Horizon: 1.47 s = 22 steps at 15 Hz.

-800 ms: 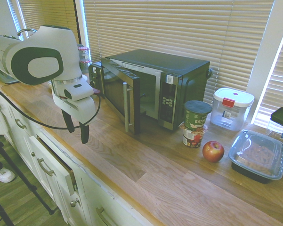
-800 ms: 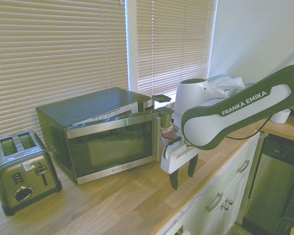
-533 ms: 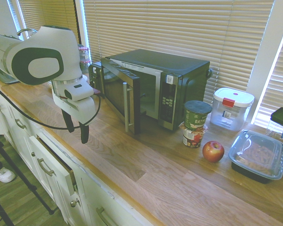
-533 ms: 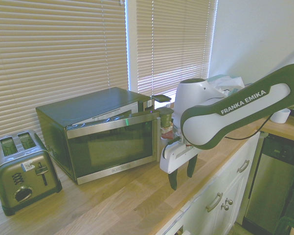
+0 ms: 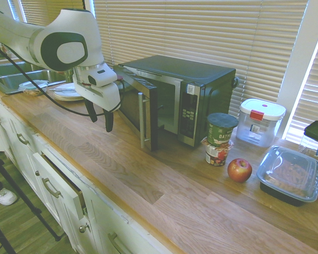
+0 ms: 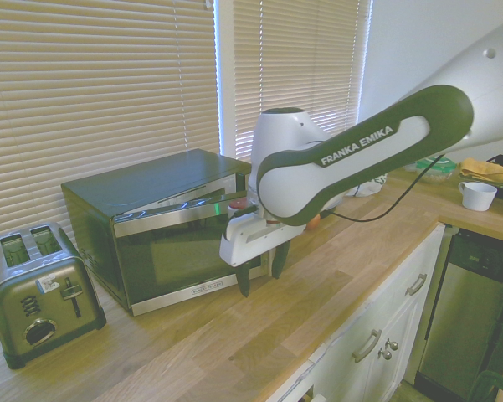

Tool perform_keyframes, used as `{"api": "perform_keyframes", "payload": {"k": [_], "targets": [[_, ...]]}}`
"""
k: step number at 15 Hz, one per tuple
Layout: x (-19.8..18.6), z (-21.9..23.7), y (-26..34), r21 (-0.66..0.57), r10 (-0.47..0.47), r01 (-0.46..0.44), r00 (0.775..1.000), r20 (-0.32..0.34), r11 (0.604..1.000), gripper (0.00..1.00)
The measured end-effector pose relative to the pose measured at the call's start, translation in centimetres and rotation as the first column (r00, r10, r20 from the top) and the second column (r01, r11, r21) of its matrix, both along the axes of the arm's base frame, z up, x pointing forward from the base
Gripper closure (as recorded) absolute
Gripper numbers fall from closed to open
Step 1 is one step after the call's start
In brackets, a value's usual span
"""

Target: Close the microwave

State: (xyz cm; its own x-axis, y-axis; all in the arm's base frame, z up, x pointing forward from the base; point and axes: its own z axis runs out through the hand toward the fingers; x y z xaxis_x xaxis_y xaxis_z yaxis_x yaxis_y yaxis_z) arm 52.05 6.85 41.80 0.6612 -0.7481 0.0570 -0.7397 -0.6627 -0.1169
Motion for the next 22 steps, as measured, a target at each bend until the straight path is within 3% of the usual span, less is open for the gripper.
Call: {"api": "perform_keyframes", "payload": {"k": [3, 9, 17, 20, 22], "targets": [[1.5, 1.1, 1.5, -0.003, 0.004, -0.004, 1.0, 0.029, 1.0, 0.0], [3.7, 4.9, 1.2, -0.005, -0.071, 0.073, 0.981, 0.178, 0.997, 0.0], [9.1, 7.6, -1.6, 0.036, -0.183, 0.18, 0.948, 0.262, 0.983, 0.0], [12.5, 9.2, -3.5, 0.034, -0.22, 0.219, 0.943, 0.249, 0.975, 0.0], [14.2, 8.5, -4.4, 0.015, -0.225, 0.226, 0.959, 0.17, 0.974, 0.0]]}}
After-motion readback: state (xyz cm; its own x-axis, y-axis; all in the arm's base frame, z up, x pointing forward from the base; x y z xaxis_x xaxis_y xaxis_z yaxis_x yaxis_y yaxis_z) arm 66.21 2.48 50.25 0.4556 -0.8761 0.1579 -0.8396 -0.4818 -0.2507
